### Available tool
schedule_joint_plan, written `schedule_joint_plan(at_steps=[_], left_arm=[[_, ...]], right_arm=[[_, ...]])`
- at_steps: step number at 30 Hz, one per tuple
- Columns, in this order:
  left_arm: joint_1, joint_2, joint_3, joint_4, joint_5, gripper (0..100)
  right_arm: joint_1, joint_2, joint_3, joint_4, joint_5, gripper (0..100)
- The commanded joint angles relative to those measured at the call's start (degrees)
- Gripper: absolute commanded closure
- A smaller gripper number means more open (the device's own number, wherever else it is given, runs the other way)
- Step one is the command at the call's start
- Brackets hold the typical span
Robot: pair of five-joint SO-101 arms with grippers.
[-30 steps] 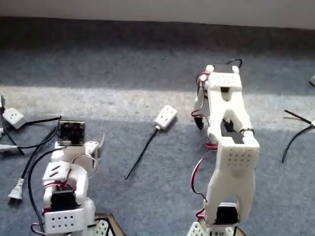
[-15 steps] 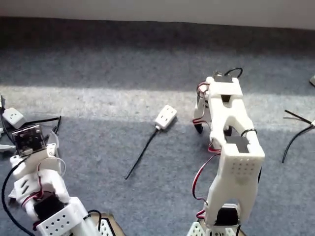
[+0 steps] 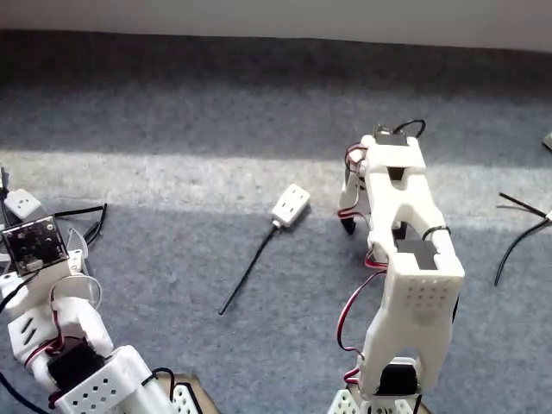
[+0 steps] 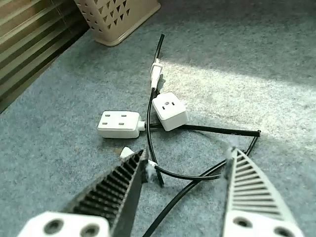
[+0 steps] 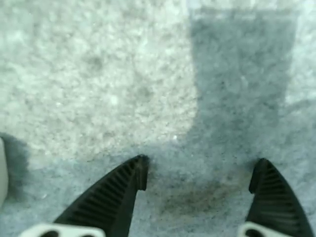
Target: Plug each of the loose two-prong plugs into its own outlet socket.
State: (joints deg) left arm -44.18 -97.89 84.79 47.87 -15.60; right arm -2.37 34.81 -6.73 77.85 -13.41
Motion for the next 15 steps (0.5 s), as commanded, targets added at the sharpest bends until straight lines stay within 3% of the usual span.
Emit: schedule_joint_plan(at_steps=[1,8,15], left_arm=[[-0.2,13.5,-11.1,0.0,-6.9,74],[-0.4,48.0,-32.2,1.8,-23.0,75],[-5.9,74.9,-53.8,19.2,-40.0,75]], right_arm=[[0.9,-0.7,0.4,-1.5,-0.3,67.3],[0.8,-0.7,0.4,-1.5,-0.3,67.3],[0.7,-0.7,0.4,-1.5,-0.3,67.3]])
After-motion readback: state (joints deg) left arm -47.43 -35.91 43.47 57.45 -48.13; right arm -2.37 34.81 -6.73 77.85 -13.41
